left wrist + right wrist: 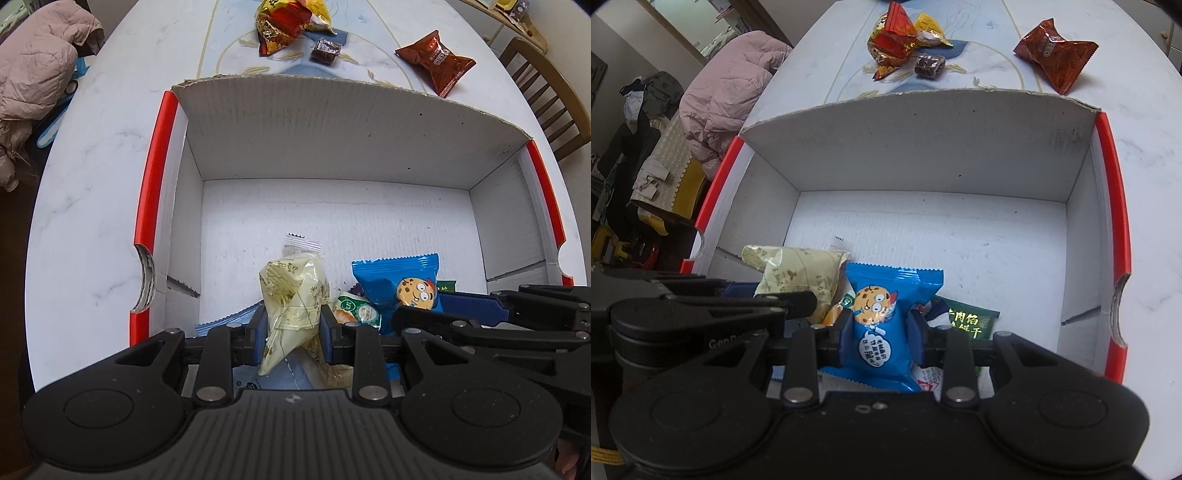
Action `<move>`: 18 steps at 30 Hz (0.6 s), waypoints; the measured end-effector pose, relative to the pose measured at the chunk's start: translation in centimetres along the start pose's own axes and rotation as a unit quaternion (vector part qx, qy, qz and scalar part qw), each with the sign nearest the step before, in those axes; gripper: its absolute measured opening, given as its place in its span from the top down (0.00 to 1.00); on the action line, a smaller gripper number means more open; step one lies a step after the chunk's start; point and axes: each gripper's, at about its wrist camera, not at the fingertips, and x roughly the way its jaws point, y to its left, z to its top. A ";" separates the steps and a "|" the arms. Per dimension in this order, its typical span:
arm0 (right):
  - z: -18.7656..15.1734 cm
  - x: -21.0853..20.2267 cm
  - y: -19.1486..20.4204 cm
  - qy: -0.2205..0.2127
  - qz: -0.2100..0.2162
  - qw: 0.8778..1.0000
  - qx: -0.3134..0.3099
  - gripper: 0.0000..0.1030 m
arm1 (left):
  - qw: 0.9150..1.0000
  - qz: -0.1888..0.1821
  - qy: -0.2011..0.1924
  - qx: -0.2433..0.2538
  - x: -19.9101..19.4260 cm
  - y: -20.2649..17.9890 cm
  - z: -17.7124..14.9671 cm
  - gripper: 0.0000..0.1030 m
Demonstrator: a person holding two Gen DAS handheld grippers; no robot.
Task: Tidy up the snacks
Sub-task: 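Carry both held packets back over the white box and lower them, then open both grippers to drop the packets into the box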
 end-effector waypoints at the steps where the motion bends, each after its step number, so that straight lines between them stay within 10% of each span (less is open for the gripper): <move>1: 0.0 -0.1 0.0 0.000 0.000 1.000 0.002 0.70 | 1.000 0.000 -0.001 -0.001 -0.1 0.0 0.0 0.73; 18: -0.3 -2.8 0.4 -0.025 0.014 0.999 0.017 0.57 | 0.999 -0.030 -0.042 -0.003 -3.8 0.7 -0.8 0.53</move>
